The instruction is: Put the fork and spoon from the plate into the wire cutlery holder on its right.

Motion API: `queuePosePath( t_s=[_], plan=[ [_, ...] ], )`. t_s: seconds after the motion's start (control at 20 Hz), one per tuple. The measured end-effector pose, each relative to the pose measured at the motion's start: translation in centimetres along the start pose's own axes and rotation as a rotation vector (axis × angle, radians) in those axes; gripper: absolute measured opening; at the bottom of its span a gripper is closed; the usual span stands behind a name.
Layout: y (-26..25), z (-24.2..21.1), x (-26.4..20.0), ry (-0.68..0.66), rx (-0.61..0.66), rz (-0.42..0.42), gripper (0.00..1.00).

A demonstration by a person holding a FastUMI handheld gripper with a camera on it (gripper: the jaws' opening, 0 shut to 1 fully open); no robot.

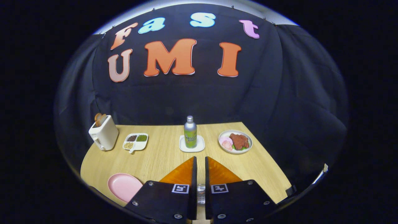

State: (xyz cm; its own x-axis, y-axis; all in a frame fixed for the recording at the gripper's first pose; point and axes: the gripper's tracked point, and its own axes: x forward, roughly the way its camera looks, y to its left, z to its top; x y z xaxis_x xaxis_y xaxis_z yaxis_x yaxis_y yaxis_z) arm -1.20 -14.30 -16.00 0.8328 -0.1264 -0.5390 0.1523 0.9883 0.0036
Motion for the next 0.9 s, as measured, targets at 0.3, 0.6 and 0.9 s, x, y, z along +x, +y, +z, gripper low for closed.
queuePosePath(
  t_s=[0.3, 0.6, 0.9],
  plan=[
    [1.7, 8.4, -2.8, -0.223, -0.049, 0.037, 0.15],
    [2.5, 14.3, -5.6, -0.387, -0.022, 0.054, 0.20],
    [3.2, 18.5, -7.5, -0.481, -0.022, 0.053, 0.29]
  ],
)
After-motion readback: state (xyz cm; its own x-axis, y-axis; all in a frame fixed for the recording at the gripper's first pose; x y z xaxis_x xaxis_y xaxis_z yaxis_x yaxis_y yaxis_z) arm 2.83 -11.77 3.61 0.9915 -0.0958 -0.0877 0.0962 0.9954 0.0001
